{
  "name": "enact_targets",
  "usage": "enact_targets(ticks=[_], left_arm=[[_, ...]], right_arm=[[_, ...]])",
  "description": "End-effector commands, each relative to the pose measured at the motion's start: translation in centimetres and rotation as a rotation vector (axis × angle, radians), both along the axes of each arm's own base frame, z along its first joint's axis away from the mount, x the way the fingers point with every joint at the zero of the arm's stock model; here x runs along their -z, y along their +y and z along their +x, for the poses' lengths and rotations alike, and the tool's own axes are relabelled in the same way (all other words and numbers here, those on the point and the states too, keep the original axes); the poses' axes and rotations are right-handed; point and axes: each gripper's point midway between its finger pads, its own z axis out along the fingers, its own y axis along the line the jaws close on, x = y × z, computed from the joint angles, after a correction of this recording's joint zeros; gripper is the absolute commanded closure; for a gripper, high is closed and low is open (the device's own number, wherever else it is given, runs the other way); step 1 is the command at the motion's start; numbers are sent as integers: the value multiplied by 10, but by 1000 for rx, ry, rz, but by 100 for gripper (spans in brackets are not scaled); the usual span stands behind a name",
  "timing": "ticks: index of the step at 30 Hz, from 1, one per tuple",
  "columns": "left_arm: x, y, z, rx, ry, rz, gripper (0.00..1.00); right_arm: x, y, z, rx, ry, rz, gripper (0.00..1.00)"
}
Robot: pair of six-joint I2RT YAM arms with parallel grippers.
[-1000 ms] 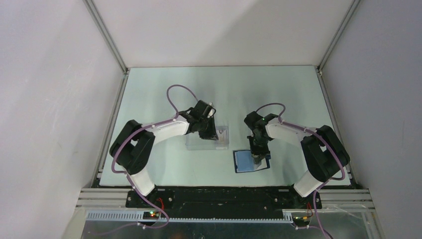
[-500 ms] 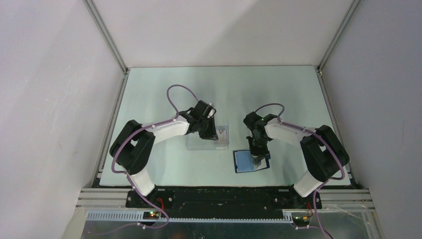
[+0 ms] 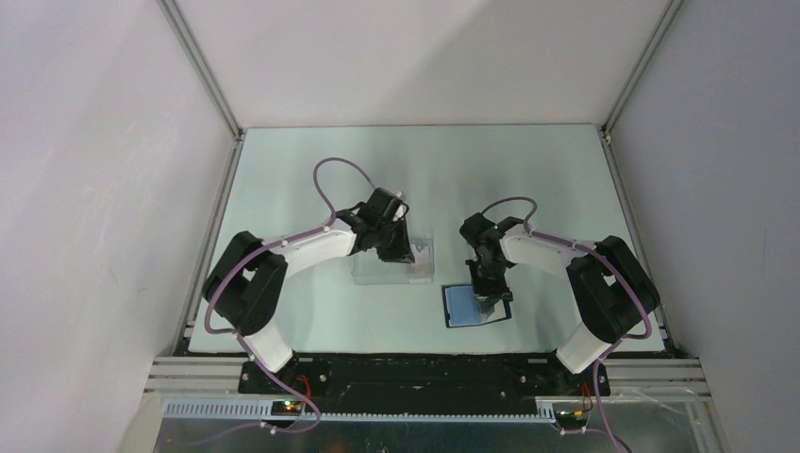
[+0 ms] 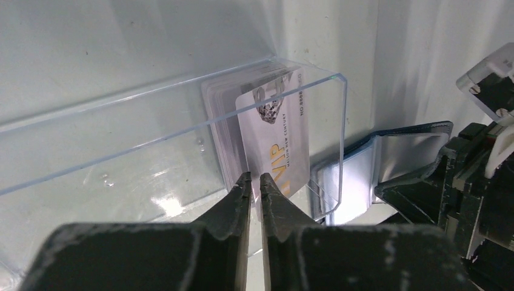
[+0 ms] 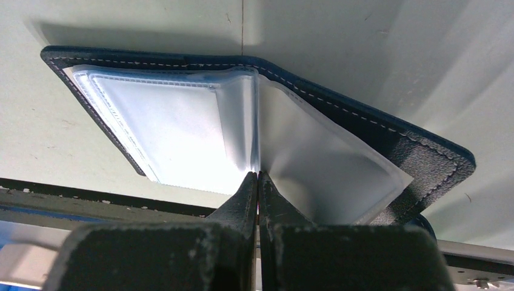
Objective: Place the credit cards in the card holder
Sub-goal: Pick up the credit card from the storage box.
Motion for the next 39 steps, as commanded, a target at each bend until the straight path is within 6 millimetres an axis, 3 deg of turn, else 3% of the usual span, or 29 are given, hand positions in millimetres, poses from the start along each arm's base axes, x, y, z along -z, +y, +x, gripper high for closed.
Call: enact_targets(ticks=[1, 39], left_arm=[[-40, -18, 12, 10, -88, -79, 86], [-53, -38, 8, 69, -99, -136, 73]], right_arm=[[4, 0, -2, -18, 7, -7, 100], [9, 2, -4, -32, 19, -15, 100]])
